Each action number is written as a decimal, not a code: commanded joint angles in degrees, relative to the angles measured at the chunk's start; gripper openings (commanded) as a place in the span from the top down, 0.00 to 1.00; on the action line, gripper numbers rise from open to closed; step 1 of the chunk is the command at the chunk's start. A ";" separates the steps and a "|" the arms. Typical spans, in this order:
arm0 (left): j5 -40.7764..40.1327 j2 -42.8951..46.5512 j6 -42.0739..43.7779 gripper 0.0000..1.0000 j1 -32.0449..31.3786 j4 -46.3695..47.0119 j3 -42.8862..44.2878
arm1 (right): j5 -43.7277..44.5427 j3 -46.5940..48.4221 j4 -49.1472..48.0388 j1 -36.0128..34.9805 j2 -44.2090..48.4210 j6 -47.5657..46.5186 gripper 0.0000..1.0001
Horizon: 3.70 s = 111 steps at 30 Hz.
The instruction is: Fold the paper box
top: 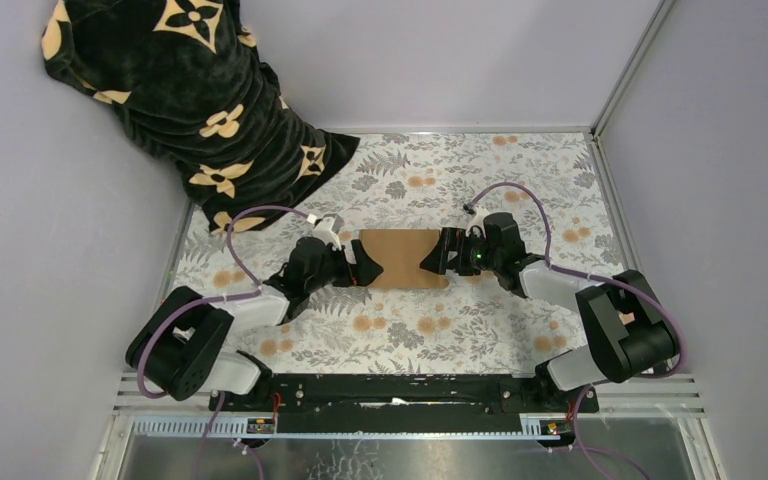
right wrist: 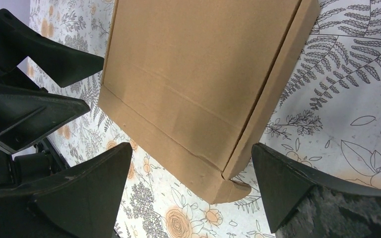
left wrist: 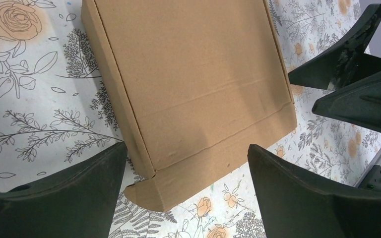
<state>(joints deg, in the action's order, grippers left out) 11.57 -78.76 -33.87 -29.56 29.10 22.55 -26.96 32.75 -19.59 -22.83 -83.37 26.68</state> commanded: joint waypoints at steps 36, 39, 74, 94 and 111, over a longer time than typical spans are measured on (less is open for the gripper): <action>3.61 1.44 -0.54 0.02 0.29 4.76 1.33 | -4.16 -2.06 -6.28 0.21 2.94 2.70 0.00; 3.72 2.79 -0.53 0.02 0.32 3.47 1.45 | -3.98 -2.07 -4.90 0.26 4.87 2.51 0.00; 5.68 11.84 -1.63 0.01 0.29 -4.78 3.83 | -4.88 0.61 4.03 0.24 15.71 3.70 0.00; 8.00 13.44 -3.78 0.01 0.23 -8.21 6.16 | -6.16 1.75 6.58 0.29 18.71 5.72 0.00; 10.13 15.94 -5.64 0.01 0.15 -12.53 9.11 | -6.81 3.79 9.08 0.25 20.44 7.23 0.00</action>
<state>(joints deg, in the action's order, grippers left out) 17.63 -63.88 -37.78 -29.15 15.86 29.19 -29.69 32.62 -8.51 -22.33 -64.64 32.49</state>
